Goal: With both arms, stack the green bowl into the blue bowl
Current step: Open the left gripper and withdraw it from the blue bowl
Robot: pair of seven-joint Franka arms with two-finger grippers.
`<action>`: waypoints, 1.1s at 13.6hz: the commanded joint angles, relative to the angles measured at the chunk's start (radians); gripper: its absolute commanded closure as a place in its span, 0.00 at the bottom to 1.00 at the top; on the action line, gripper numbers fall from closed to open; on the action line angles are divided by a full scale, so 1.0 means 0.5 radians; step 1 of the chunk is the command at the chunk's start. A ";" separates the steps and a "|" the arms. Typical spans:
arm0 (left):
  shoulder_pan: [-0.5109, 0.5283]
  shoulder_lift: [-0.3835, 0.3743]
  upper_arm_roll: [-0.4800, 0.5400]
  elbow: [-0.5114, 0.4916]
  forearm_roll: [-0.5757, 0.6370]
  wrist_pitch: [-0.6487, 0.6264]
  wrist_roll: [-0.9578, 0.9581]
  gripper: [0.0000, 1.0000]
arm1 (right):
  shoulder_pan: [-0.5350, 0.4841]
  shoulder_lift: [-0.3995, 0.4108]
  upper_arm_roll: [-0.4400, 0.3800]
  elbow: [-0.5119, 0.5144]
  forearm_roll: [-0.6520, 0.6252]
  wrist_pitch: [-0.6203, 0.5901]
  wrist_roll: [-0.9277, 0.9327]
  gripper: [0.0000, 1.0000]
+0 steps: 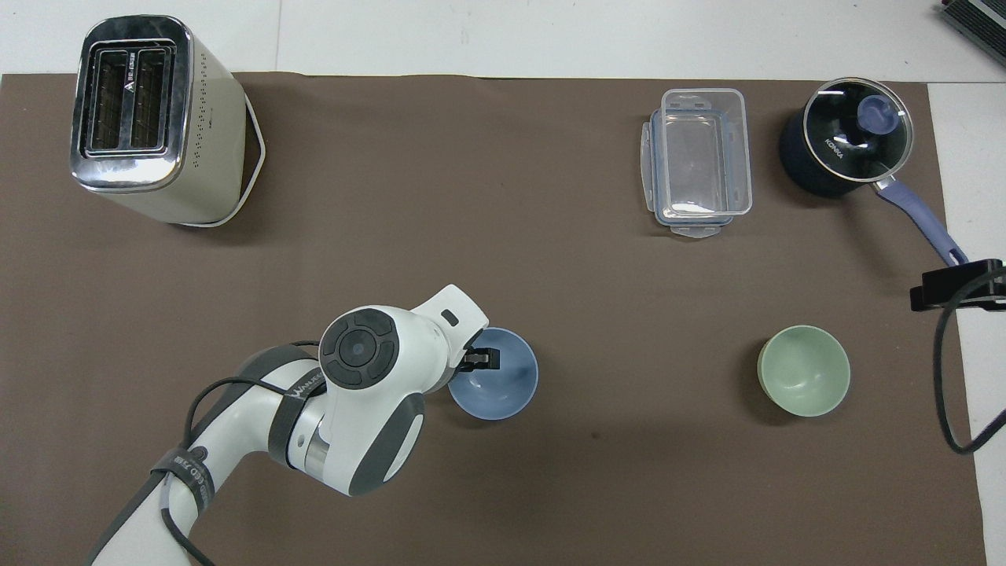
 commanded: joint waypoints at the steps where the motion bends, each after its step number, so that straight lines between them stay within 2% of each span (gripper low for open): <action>1: 0.275 -0.243 -0.018 -0.011 0.031 -0.246 0.334 0.00 | -0.017 -0.010 0.007 0.006 0.028 -0.026 0.016 0.00; 3: 0.450 -0.250 -0.018 0.136 0.031 -0.381 0.519 0.00 | -0.017 -0.010 0.007 0.006 0.028 -0.026 0.016 0.00; 7: 0.620 -0.075 -0.022 0.620 0.197 -0.706 0.590 0.00 | -0.017 -0.010 0.007 0.006 0.028 -0.029 0.016 0.00; 10: 0.758 -0.022 -0.018 0.817 0.203 -0.795 0.700 0.00 | -0.008 -0.010 0.017 0.003 0.031 -0.008 0.001 0.00; 12: 0.828 0.011 -0.015 0.931 0.203 -0.884 0.823 0.00 | 0.008 -0.010 0.017 -0.106 0.028 0.212 -0.026 0.00; 15: 0.847 0.091 -0.015 1.100 0.200 -1.087 0.826 0.00 | -0.047 -0.001 0.011 -0.392 0.028 0.439 -0.320 0.00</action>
